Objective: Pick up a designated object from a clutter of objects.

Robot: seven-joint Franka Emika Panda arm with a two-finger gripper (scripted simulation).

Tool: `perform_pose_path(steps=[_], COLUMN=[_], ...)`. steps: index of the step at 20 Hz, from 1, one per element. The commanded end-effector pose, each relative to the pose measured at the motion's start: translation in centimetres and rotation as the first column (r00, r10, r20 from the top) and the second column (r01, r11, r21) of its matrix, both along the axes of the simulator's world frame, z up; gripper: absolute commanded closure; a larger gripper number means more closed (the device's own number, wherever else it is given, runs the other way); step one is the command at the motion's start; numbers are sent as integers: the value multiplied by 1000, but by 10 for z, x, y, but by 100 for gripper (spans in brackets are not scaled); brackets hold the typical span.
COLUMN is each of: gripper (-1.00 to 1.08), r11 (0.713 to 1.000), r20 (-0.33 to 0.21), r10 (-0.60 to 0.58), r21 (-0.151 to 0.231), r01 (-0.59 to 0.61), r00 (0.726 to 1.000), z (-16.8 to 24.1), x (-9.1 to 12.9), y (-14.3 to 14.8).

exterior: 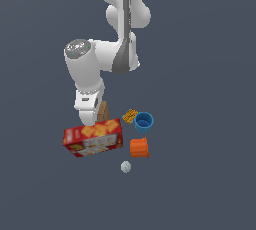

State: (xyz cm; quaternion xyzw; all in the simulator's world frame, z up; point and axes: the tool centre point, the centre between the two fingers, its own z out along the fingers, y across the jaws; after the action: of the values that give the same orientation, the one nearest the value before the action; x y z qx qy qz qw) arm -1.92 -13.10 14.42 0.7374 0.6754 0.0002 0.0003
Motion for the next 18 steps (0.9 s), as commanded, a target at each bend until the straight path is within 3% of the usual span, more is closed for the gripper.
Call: perform_pose_path(steps=[1,8,18], gripper=[108,108,108], r11=[1000,1000,1000], r20=[1,1,0], r10=[1,1,1], r21=[0,-1,-3], r01=[-1,-1,-1], r00=[1000,1000,1000], z=[3,28,99], x=[1,6,22], y=[3,33,119])
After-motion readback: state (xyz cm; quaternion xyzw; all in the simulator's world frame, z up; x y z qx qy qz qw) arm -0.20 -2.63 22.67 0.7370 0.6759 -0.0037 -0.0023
